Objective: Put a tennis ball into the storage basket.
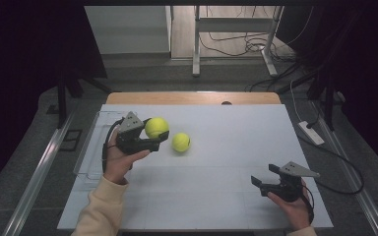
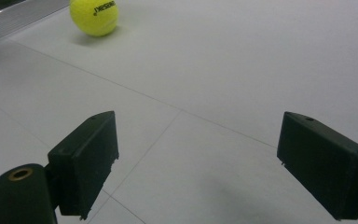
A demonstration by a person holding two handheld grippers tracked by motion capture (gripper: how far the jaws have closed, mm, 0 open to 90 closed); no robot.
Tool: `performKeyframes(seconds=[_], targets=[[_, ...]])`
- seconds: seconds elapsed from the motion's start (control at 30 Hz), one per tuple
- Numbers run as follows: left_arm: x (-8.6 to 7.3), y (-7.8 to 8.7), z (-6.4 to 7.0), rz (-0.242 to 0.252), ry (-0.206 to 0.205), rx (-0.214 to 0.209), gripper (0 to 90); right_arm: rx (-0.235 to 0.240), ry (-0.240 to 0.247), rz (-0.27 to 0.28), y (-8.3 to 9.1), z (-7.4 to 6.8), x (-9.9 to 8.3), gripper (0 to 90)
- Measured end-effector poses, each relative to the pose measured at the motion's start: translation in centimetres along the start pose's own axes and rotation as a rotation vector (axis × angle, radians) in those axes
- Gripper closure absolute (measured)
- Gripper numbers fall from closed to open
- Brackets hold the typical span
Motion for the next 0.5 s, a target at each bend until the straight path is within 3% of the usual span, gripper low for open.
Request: performKeyframes(seconds=[0.5], targets=[[0.0, 1.3, -1.4, 0.023, 0.030, 0.042, 27.2, -0.004, 0.001, 0.002, 0.0, 0.1, 0.0, 12.5]])
Point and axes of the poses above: each handheld gripper's, and its own axes: y roughly backward along the jaws, x roughly out of its top, z roughly to its right, the point moved 4 cm from there along -y, roughly forward along the jaws, and after that the axes turned 10 degrees about -x, right-handed, at the moved point
